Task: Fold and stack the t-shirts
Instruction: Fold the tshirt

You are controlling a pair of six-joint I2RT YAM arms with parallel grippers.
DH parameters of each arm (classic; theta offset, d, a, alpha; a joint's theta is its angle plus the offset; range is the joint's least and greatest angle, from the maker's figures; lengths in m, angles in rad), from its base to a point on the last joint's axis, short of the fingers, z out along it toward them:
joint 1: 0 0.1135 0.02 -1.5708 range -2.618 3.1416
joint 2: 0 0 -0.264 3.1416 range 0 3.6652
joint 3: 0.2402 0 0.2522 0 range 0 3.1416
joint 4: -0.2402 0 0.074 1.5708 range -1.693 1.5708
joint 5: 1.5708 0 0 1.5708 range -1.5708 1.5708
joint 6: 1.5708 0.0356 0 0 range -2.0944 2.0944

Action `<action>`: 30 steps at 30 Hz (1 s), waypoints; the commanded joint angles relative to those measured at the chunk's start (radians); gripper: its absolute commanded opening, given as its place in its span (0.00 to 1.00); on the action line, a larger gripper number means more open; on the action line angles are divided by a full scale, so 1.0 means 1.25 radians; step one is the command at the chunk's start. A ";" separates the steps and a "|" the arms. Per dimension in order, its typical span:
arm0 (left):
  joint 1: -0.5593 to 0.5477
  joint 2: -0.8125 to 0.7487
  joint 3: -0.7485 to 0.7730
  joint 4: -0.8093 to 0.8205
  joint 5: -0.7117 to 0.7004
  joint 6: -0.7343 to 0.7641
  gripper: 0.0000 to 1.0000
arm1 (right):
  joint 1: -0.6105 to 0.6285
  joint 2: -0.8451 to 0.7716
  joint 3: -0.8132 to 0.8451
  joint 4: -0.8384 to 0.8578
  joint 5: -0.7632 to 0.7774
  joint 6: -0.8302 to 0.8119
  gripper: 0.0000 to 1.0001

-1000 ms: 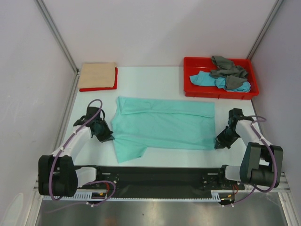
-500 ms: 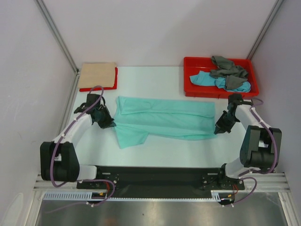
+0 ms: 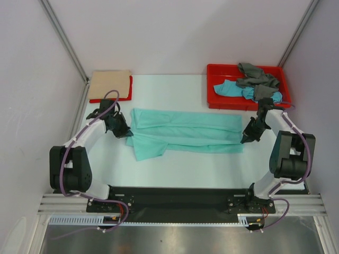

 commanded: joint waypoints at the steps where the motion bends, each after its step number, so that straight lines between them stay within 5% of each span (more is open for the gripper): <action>1: -0.003 0.023 0.056 0.033 0.024 0.015 0.00 | -0.011 0.028 0.044 0.006 -0.015 -0.015 0.01; 30: -0.002 0.239 0.226 0.027 0.041 0.046 0.00 | -0.033 0.209 0.182 0.012 -0.043 -0.015 0.02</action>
